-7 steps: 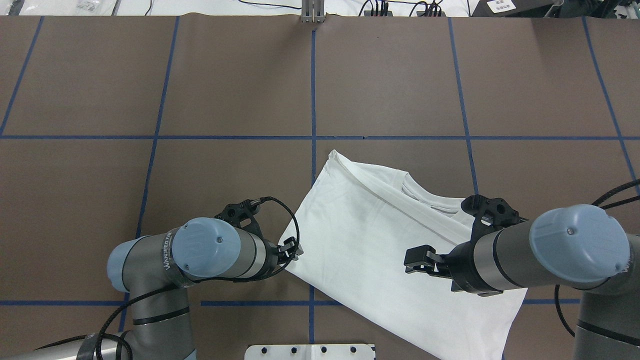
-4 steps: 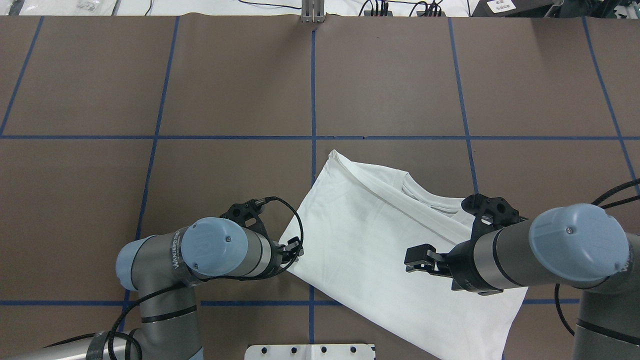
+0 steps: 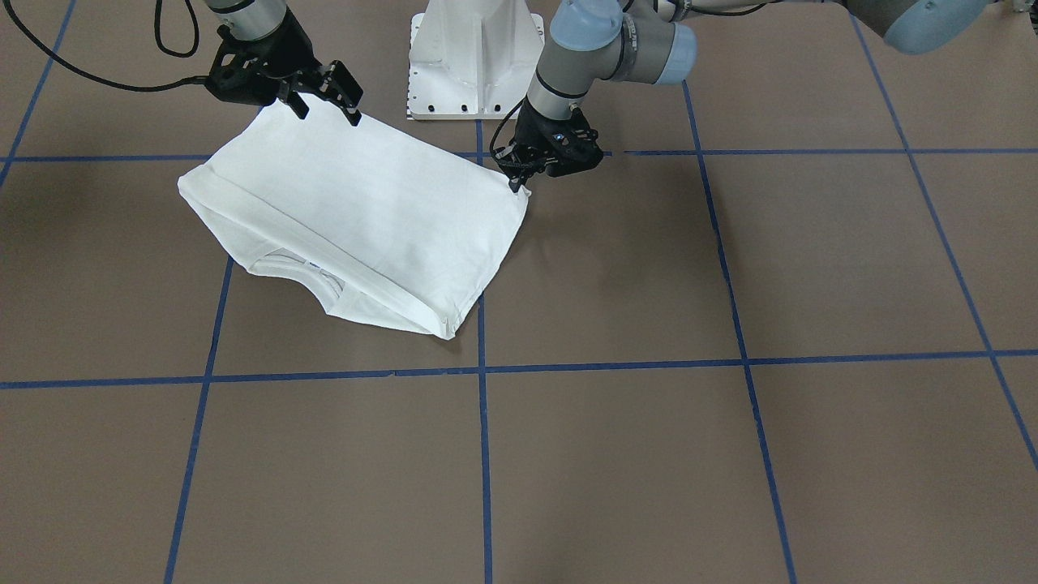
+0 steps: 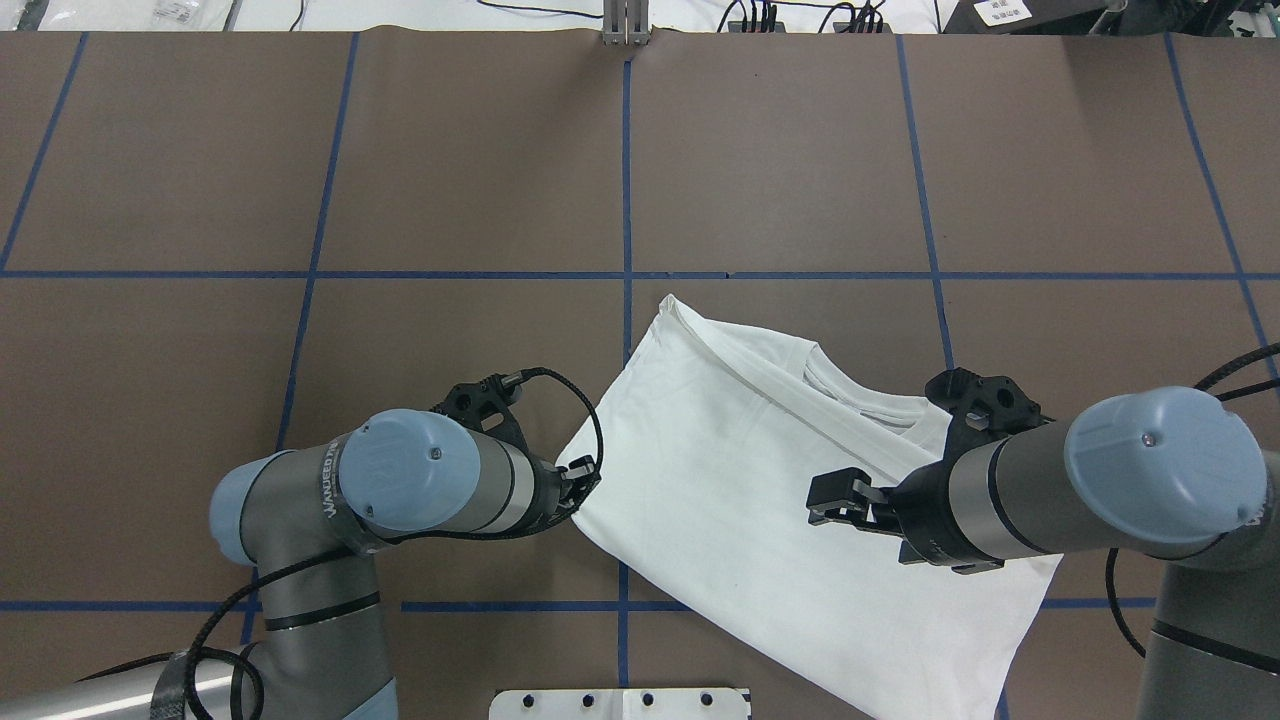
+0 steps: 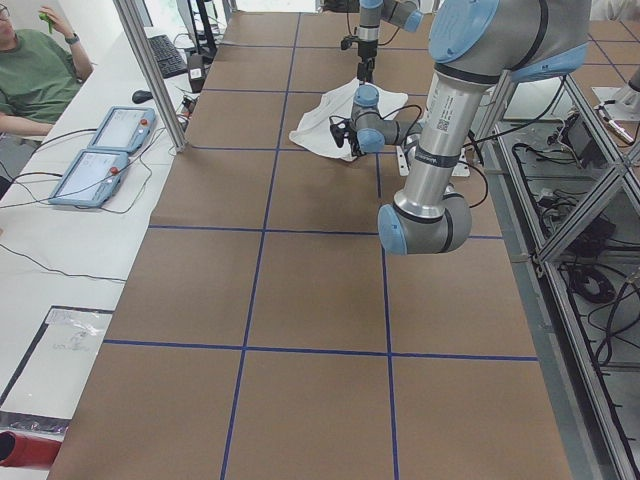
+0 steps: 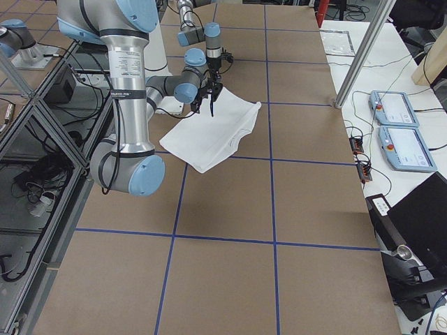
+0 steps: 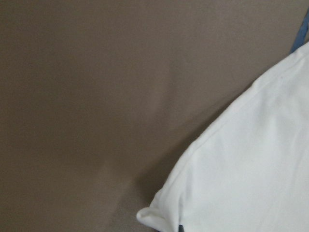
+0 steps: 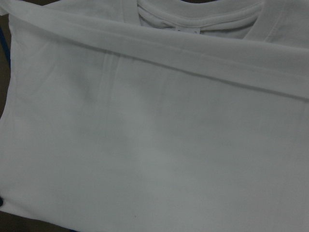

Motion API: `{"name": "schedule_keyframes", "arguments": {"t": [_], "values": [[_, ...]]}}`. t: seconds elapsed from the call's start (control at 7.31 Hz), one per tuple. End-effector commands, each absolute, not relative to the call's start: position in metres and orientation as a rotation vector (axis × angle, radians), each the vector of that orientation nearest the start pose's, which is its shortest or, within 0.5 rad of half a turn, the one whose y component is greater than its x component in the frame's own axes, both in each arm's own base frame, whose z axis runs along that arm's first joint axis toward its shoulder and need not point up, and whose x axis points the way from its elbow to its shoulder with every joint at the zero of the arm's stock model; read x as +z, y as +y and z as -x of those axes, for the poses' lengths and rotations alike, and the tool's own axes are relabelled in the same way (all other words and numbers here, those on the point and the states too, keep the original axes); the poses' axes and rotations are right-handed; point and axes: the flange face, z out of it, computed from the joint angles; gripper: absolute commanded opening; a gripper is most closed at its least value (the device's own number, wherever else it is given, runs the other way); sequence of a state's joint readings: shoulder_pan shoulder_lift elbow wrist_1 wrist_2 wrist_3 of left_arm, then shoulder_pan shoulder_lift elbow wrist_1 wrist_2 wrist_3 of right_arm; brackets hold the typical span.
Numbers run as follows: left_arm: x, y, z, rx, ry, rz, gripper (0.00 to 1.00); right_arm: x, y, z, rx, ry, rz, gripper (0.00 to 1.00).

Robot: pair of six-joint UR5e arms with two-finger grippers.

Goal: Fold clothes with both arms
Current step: 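Turn the shirt lengthwise with both grippers, then lift the left gripper away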

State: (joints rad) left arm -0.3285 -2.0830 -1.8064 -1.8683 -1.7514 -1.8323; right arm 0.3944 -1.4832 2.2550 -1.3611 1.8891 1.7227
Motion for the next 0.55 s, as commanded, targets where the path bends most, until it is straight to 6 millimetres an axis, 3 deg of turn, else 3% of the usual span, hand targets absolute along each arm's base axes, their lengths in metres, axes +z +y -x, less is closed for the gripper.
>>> {"name": "schedule_keyframes", "arguments": {"t": [0.0,0.14,0.41], "values": [[0.223,-0.345,-0.526,-0.489,1.017,0.106,0.0,0.283,-0.277,0.382,0.36,-1.004,0.157,1.0],[0.23,-0.367,-0.511,-0.49,0.993,0.079,0.0,0.276,-0.283,0.384,0.366,-1.018,0.149,1.0],[0.248,-0.436,-0.478,-0.474,0.954,-0.041,0.0,0.271,-0.29,0.384,0.378,-1.03,0.14,1.0]]}}
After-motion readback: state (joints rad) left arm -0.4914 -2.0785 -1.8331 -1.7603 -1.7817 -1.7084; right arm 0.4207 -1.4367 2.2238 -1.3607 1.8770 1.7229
